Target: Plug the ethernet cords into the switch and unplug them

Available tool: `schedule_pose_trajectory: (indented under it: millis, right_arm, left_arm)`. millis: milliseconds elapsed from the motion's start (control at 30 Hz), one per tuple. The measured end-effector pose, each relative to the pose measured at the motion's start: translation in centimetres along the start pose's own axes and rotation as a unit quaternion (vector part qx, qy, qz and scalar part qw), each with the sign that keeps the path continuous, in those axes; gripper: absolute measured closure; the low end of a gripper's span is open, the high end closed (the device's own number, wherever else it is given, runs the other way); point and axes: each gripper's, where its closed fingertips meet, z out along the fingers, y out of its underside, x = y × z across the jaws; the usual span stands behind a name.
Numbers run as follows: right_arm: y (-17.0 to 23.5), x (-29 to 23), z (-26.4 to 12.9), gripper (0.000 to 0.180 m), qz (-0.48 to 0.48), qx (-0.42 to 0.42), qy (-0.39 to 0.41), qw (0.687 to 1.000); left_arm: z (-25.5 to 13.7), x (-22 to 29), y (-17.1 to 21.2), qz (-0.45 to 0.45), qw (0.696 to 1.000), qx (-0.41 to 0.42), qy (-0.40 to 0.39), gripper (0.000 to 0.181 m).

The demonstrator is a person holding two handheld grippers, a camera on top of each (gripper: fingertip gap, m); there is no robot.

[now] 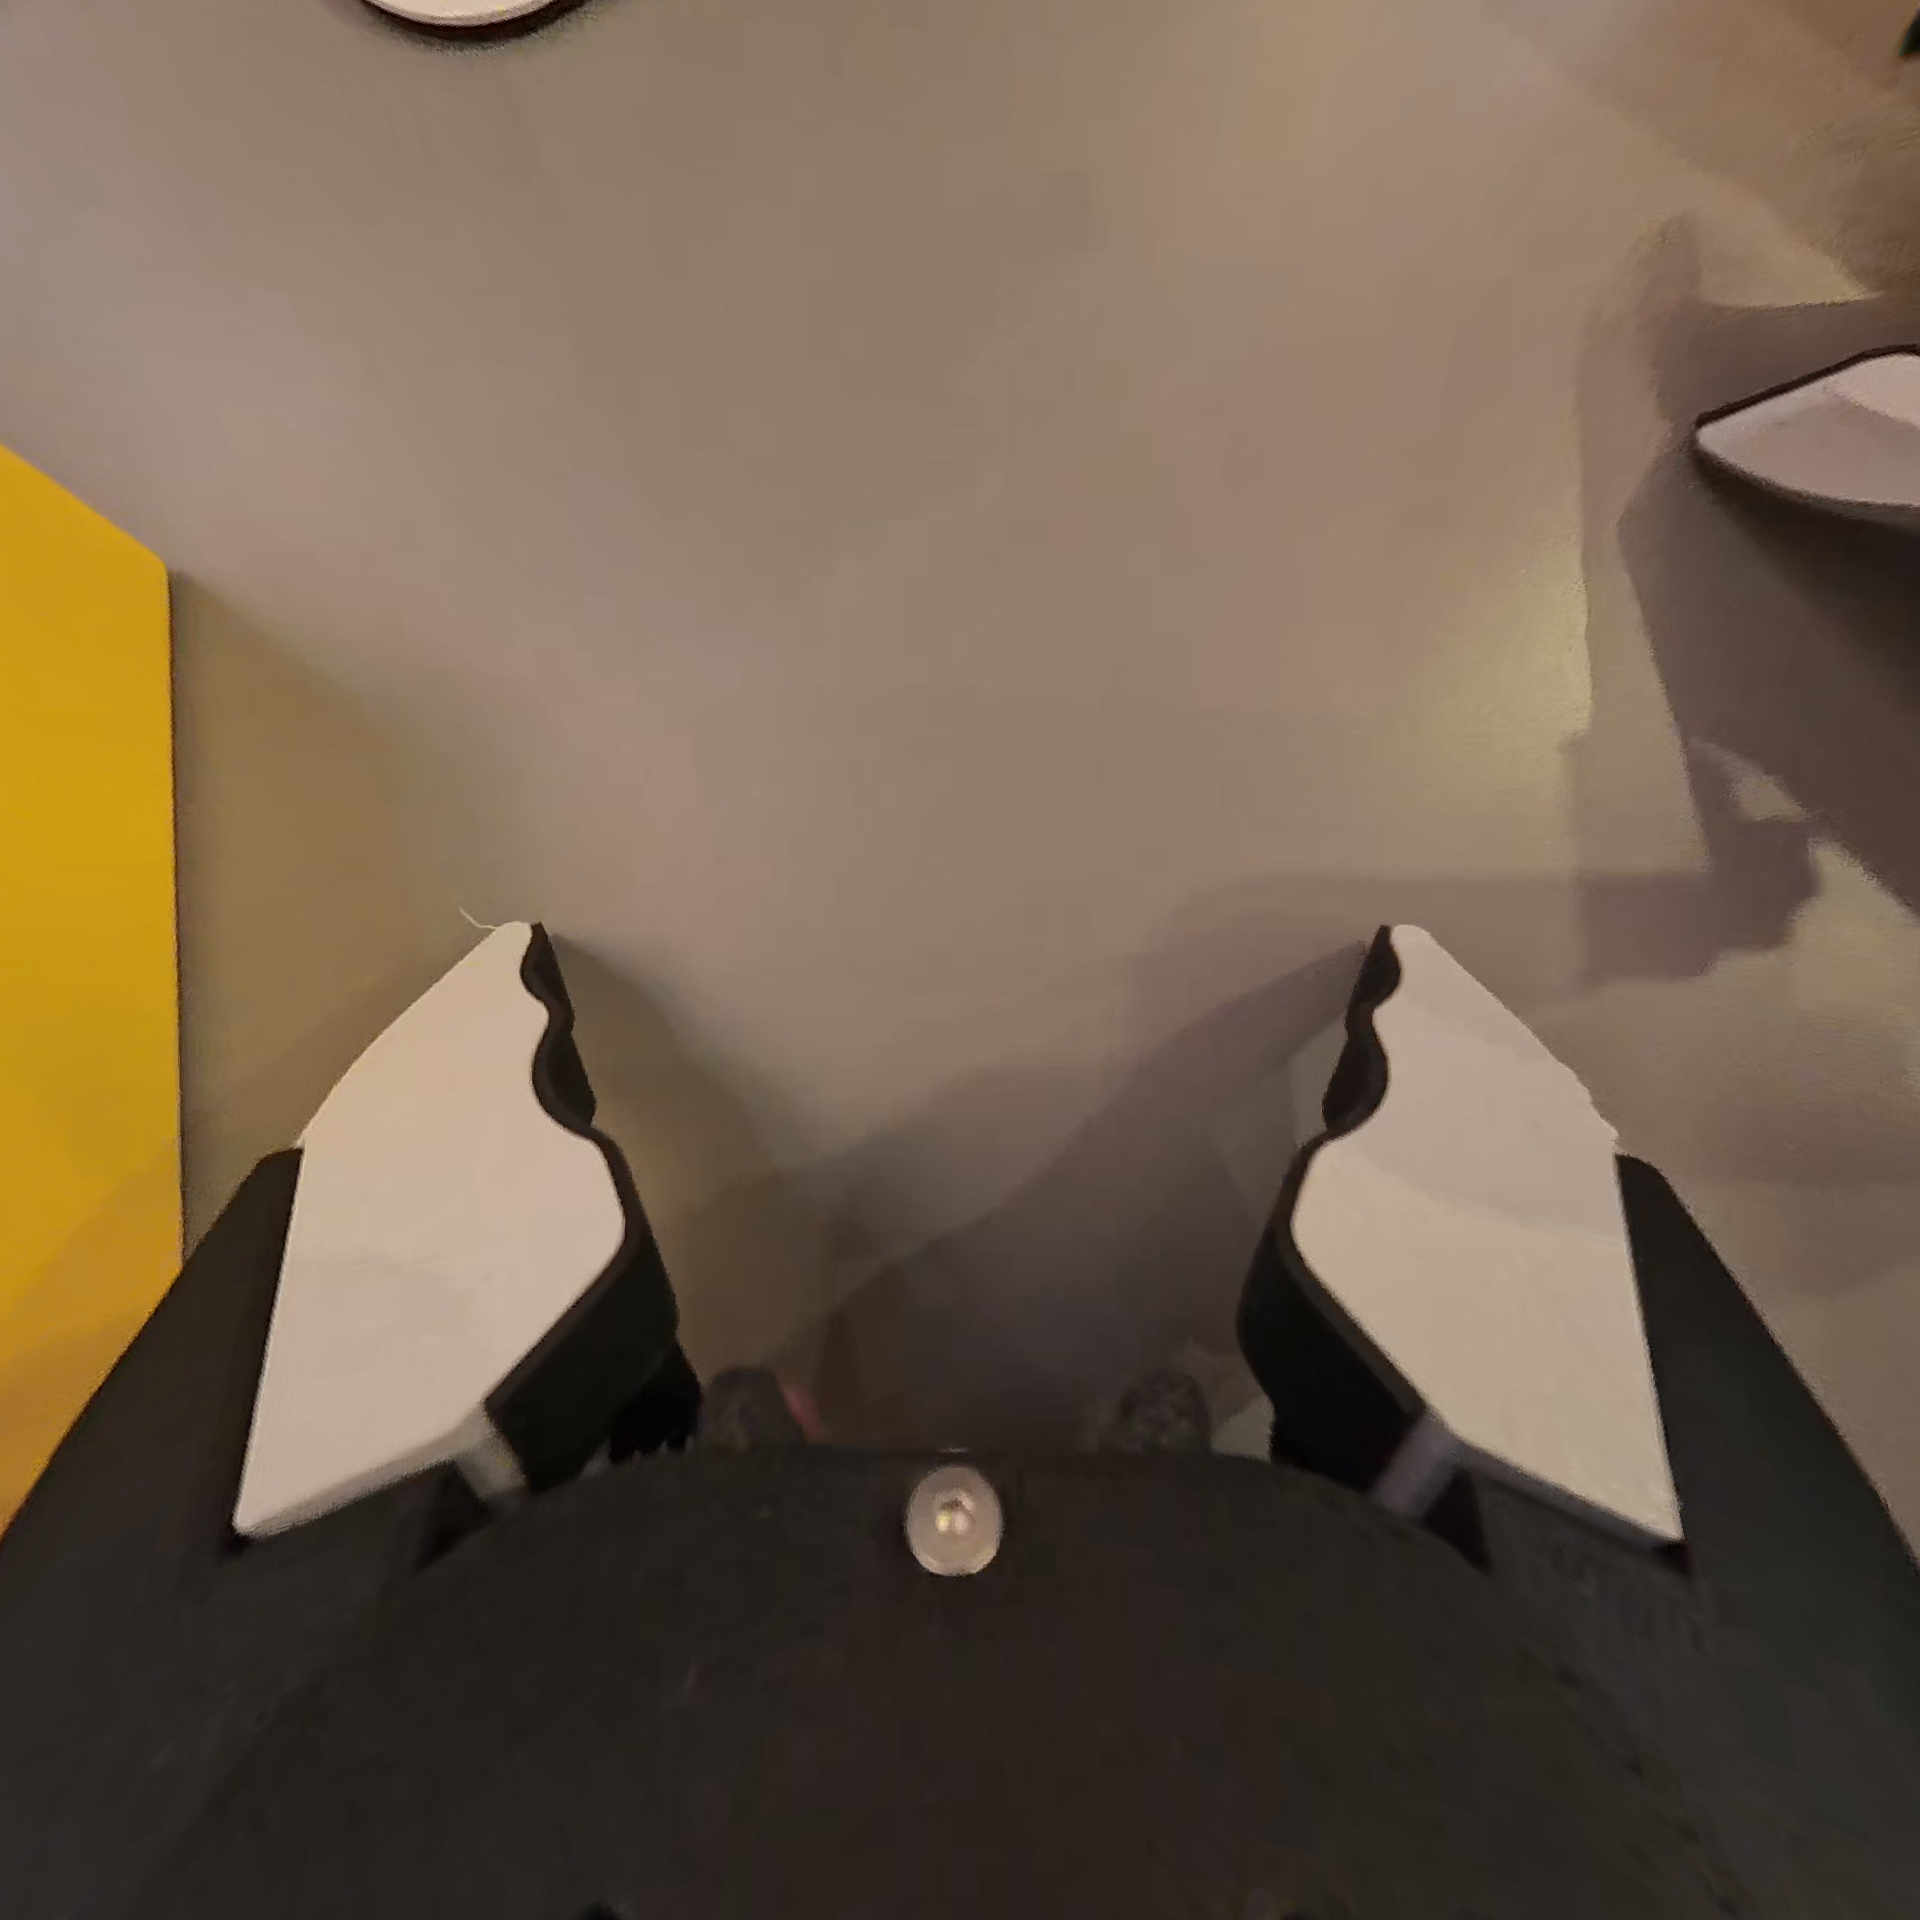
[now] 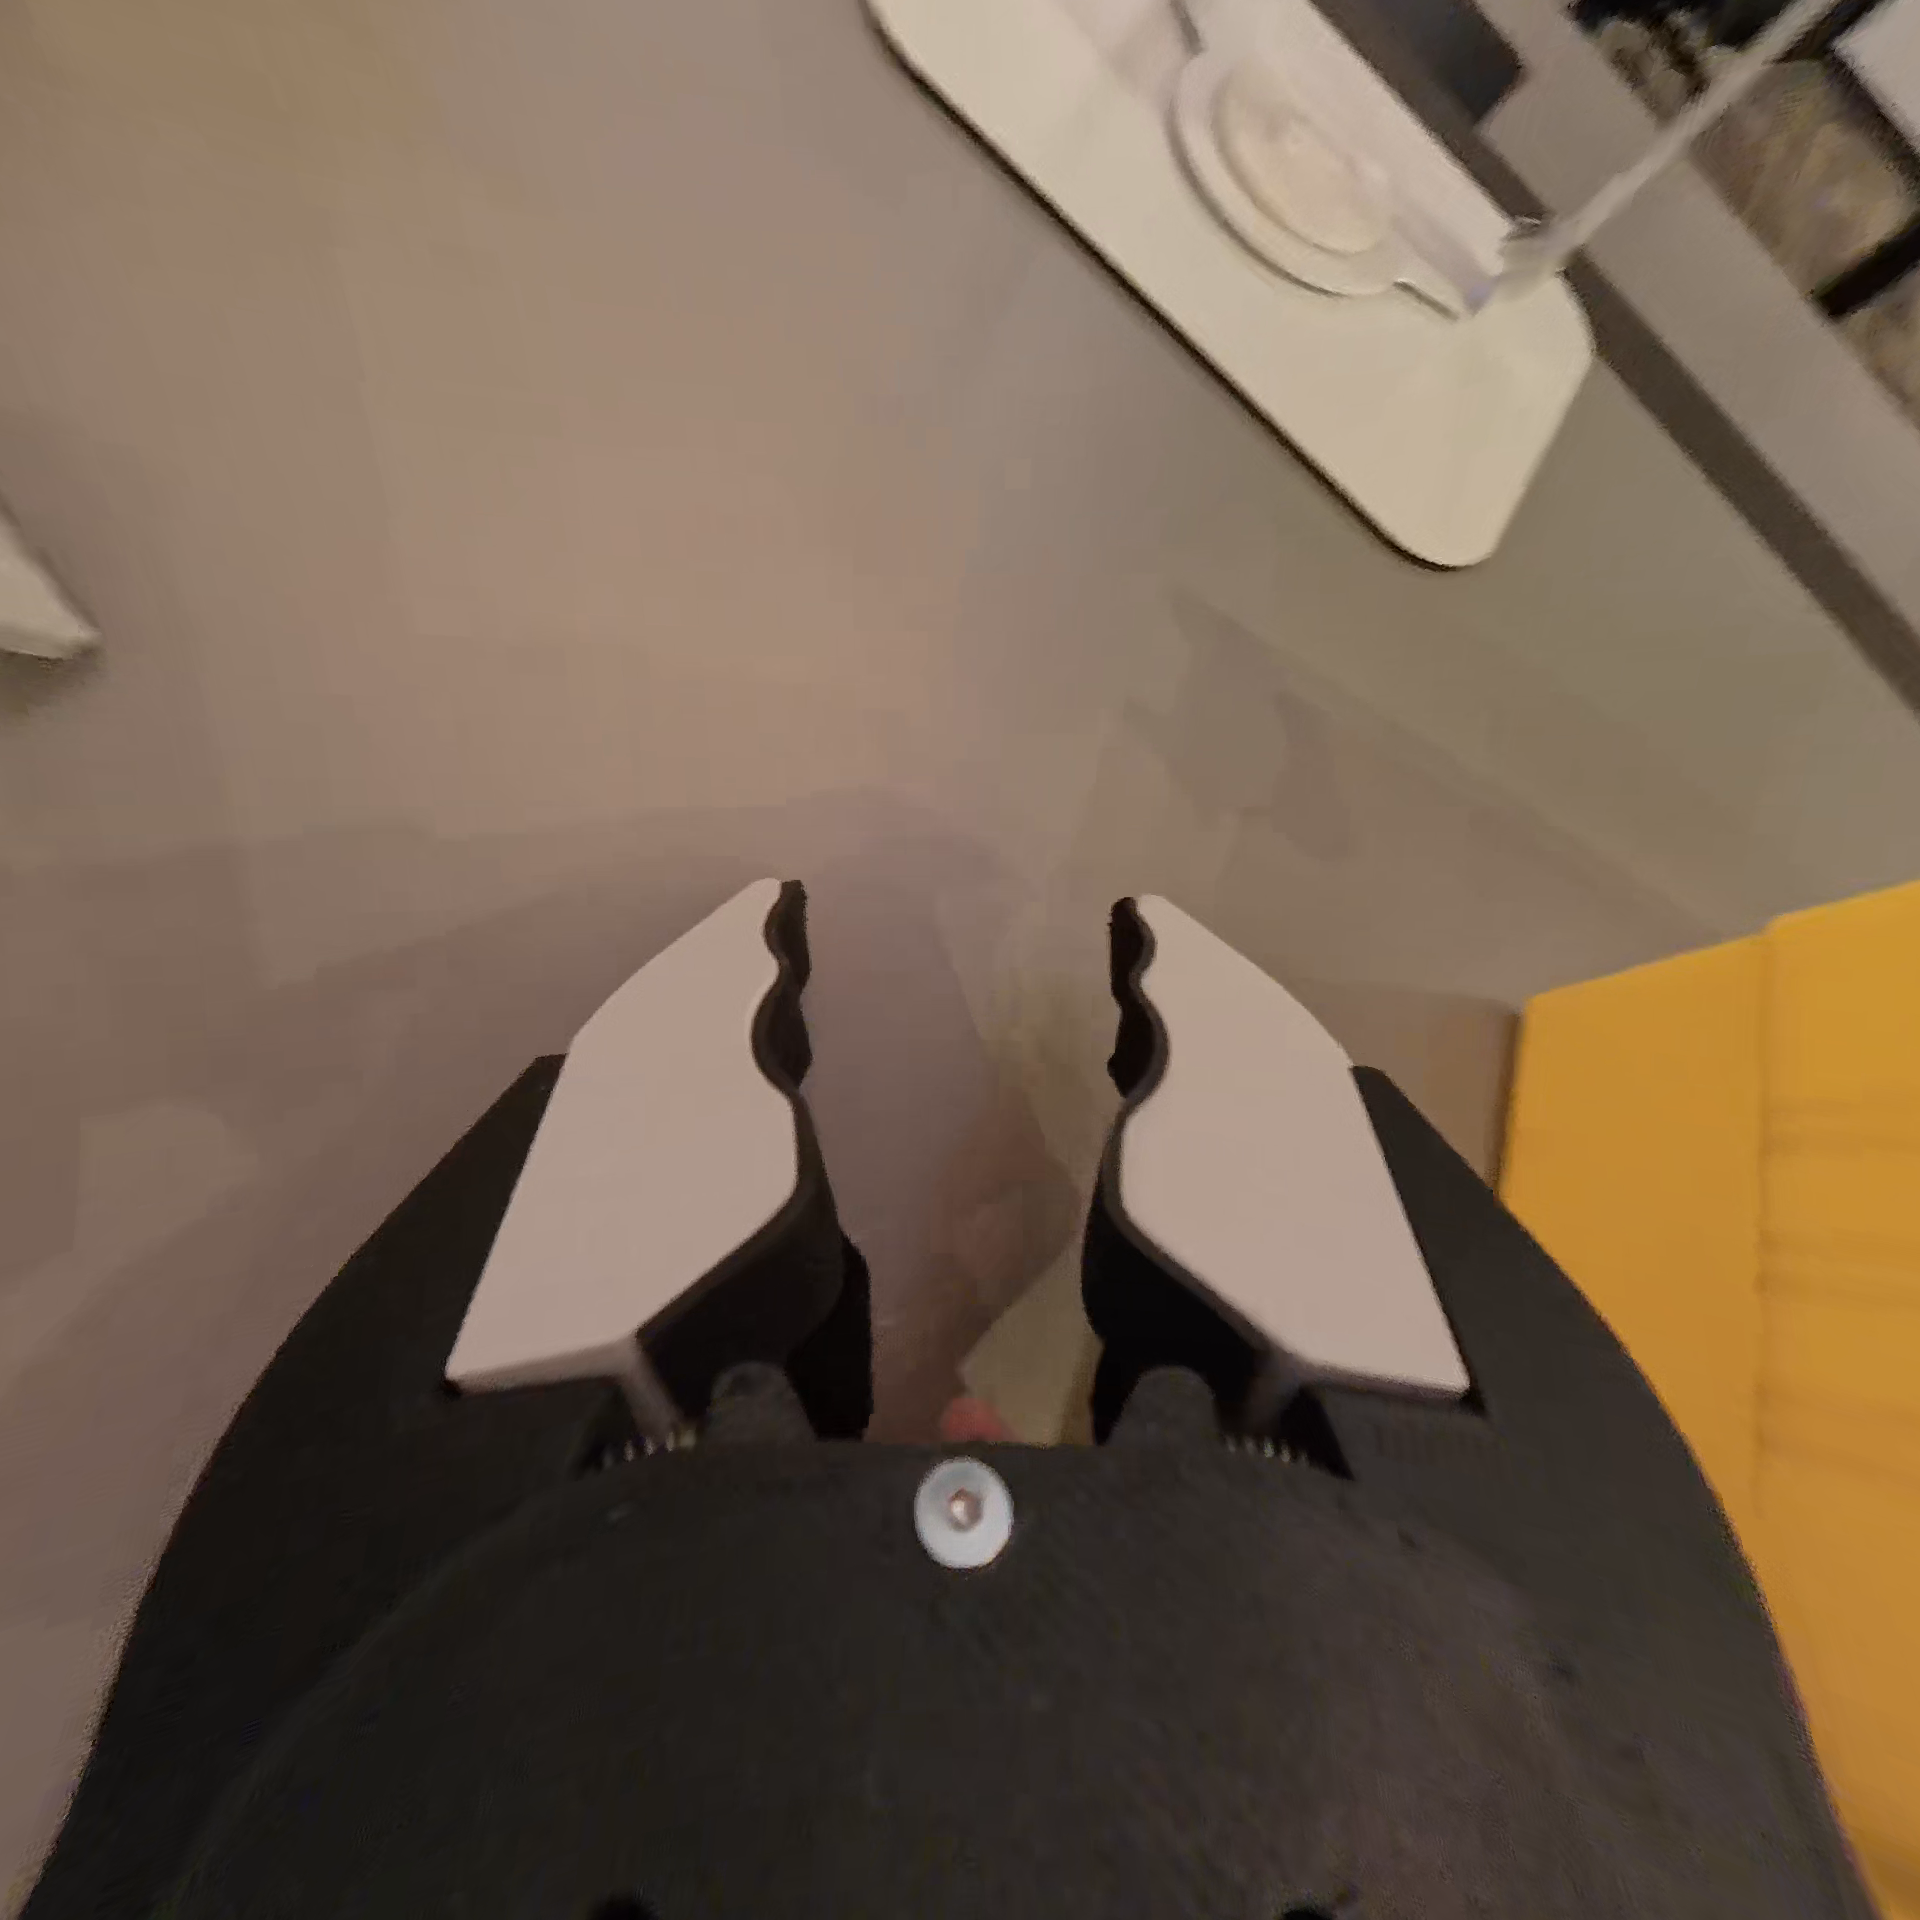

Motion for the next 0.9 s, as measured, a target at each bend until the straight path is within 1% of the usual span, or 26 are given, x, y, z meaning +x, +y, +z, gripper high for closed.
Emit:
schedule_pose_trajectory:
  millis: [33, 67, 133, 167, 233, 267, 300, 333, 367, 400, 433, 467, 567, 600, 700, 733, 767, 900]
  right_arm:
    - [0.1, 0.6, 0.1, 0.117, 0.009, 0.006, 0.01, 1.0]
    - [0.3, 0.4, 0.1, 0.124, 0.022, 0.003, -0.011, 1.0]
    - [0.6, 0.7, 0.4, 0.125, 0.055, -0.014, -0.037, 0.998]
    - [0.6, 0.8, 0.6, 0.122, 0.073, -0.015, -0.048, 0.996]
    - [0.5, 0.2, 0.8, 0.127, 0.079, -0.012, -0.09, 0.993]
    - [0.5, 0.2, 0.9, 0.12, 0.082, -0.014, -0.094, 0.992]
    - [0.7, 0.6, 1.0, 0.11, 0.103, -0.021, -0.085, 0.991]
    - [0.7, 0.6, 1.0, 0.104, 0.112, -0.025, -0.084, 0.99]
    - [0.6, 0.5, 1.2, 0.086, 0.105, -0.025, -0.086, 0.99]
    - [0.6, 0.4, 1.3, 0.08, 0.11, -0.029, -0.086, 0.99]
    - [0.7, 0.0, 1.4, 0.076, 0.126, -0.036, -0.103, 0.986]
    - [0.6, -0.4, 1.3, 0.066, 0.124, -0.036, -0.121, 0.984]
    - [0.8, -0.9, 1.3, 0.055, 0.109, -0.044, -0.12, 0.986]
    - [0.9, -0.9, 1.4, 0.053, 0.11, -0.047, -0.118, 0.986]
    - [1.2, -0.7, 1.7, 0.034, 0.118, -0.061, -0.112, 0.985]
    - [1.3, -0.6, 1.7, 0.033, 0.119, -0.063, -0.111, 0.985]
    - [1.3, -0.6, 1.7, 0.033, 0.12, -0.063, -0.111, 0.985]
    - [1.3, -0.6, 1.7, 0.033, 0.119, -0.063, -0.111, 0.985]
  left_arm:
    - [0.0, -0.1, -0.1, -0.005, 1.0, 0.0, -0.004, 0.045]
    - [0.0, -0.1, -0.1, -0.005, 1.0, -0.001, -0.005, 0.045]
    - [0.0, -0.2, -0.1, -0.01, 1.0, 0.003, -0.009, 0.047]
    - [0.0, -0.4, -0.2, -0.02, 1.0, 0.006, -0.018, 0.051]
    - [-0.2, -0.8, -0.3, -0.038, 0.999, 0.009, -0.035, 0.057]
    - [-0.3, -1.0, -0.3, -0.047, 0.998, 0.012, -0.043, 0.063]
    - [-0.5, -1.2, -0.3, -0.06, 0.996, 0.018, -0.055, 0.072]
    - [-0.6, -1.3, -0.2, -0.07, 0.995, 0.019, -0.064, 0.076]
    - [-0.7, -1.3, -0.2, -0.072, 0.995, 0.023, -0.068, 0.084]
    - [-1.0, -1.6, -0.4, -0.071, 0.994, 0.031, -0.082, 0.102]
    - [-1.1, -2.1, -0.3, -0.079, 0.991, 0.034, -0.098, 0.112]
    - [-1.1, -2.1, -0.3, -0.088, 0.991, 0.029, -0.095, 0.112]
    - [-1.0, -2.1, -0.3, -0.08, 0.993, 0.029, -0.084, 0.111]
    - [-1.0, -2.3, -0.3, -0.075, 0.993, 0.029, -0.081, 0.107]
    - [-0.8, -2.8, -0.2, -0.082, 0.993, 0.026, -0.075, 0.09]
    - [-0.5, -2.5, -0.4, -0.066, 0.996, 0.023, -0.06, 0.081]
    - [-0.3, -2.2, -0.4, -0.037, 0.999, 0.016, -0.036, 0.069]
    - [0.0, -2.8, -0.2, -0.033, 0.999, 0.005, -0.031, 0.049]
